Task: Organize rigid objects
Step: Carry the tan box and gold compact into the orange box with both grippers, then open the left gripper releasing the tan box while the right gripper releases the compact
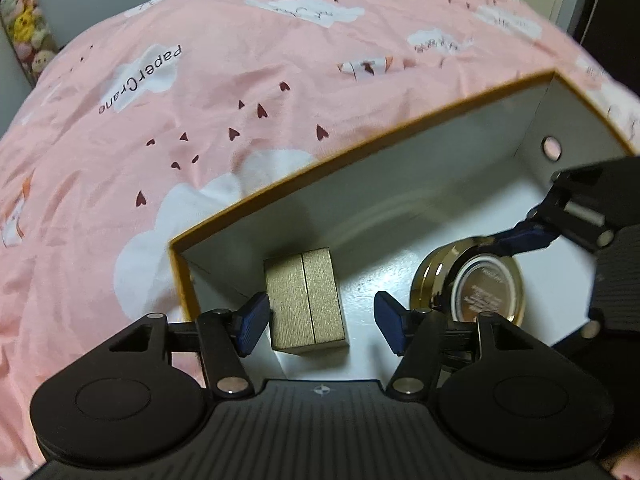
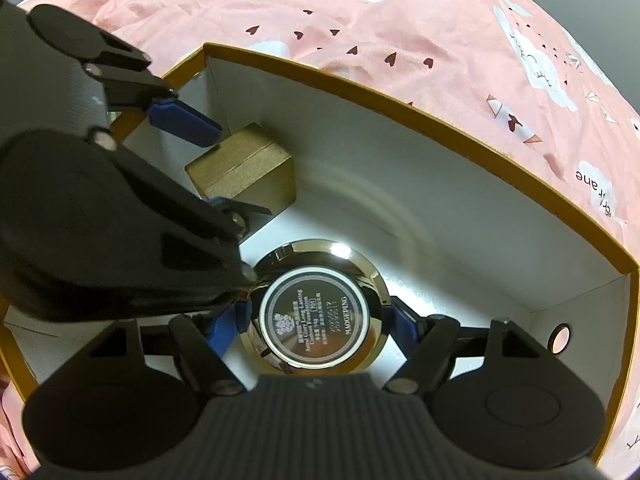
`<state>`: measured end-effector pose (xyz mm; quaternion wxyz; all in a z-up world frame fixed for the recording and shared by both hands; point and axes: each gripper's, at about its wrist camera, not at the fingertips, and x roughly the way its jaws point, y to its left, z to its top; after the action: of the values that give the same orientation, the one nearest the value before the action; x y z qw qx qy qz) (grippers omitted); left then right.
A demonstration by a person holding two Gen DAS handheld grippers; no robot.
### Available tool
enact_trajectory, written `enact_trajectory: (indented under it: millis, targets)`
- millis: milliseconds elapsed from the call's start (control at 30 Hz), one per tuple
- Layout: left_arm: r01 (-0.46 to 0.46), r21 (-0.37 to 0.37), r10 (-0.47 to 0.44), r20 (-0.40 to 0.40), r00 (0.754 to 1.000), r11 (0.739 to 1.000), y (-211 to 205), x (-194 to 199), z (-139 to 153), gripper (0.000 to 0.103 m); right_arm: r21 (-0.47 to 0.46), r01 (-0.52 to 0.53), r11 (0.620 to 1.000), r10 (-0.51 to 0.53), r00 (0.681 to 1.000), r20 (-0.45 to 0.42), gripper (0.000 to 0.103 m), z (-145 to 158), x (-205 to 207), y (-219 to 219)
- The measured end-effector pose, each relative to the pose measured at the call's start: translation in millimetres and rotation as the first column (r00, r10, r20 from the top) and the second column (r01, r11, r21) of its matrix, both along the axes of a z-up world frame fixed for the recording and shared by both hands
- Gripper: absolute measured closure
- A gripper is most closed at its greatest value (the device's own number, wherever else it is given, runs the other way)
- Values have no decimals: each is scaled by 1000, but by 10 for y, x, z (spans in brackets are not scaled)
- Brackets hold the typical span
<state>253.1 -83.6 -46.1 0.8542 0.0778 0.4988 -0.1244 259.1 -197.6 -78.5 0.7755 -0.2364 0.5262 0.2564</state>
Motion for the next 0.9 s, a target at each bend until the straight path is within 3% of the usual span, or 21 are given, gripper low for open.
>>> enact_trajectory:
  millis: [133, 333, 500, 733, 900]
  targets:
    - [-48, -129, 48, -5, 999, 990, 199, -41, 176, 32, 5, 11, 1000, -11, 1000, -11, 28, -2, 29, 11]
    - [-107, -219, 123, 60, 991, 970, 458, -159, 383, 32, 8, -10, 1000, 10, 1000, -12, 28, -19, 74, 74]
    - [-140, -277, 152, 23, 988, 951, 701, -145, 390, 33, -19, -57, 998, 57, 998, 17, 28, -31, 94, 227]
    - [-200, -333, 187, -71, 980, 921, 918, -114, 220, 53, -81, -142, 987, 146, 988, 43, 28, -140, 132, 403]
    - [-209, -352, 185, -102, 977, 912, 940, -116, 124, 61, -111, -176, 978, 181, 983, 36, 28, -230, 179, 447]
